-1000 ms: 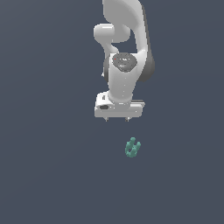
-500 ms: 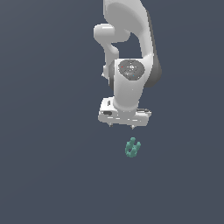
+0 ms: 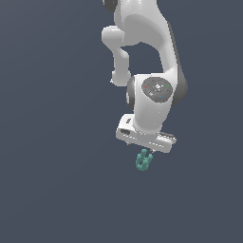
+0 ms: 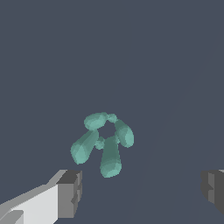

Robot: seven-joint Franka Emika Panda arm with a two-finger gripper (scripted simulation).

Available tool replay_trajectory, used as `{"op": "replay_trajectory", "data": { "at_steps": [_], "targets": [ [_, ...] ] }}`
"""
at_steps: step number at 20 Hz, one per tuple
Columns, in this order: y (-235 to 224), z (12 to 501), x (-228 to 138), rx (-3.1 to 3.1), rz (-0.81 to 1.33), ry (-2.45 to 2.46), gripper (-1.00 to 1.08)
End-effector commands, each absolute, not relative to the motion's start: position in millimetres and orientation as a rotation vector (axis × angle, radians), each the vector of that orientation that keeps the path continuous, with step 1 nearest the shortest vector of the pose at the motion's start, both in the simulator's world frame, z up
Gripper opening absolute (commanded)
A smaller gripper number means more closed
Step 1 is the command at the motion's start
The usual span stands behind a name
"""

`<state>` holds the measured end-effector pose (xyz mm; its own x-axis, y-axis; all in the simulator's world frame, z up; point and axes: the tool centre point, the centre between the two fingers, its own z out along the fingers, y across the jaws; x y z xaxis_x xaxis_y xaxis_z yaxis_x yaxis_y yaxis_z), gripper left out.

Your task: Pick up the object and move it to a goal position.

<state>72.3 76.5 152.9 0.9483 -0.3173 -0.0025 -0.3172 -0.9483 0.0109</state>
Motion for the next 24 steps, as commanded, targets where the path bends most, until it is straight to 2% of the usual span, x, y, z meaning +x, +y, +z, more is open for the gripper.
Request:
{"op": "replay_trajectory", "data": {
  "at_steps": [1, 16, 24],
  "targets": [
    [83, 151, 80, 3.082, -0.004, -0.571, 1.0],
    [99, 144, 94, 3.063, -0.001, -0.698, 1.0],
    [98, 108, 94, 3.062, 0.0, -0.703, 1.0]
  ]
}}
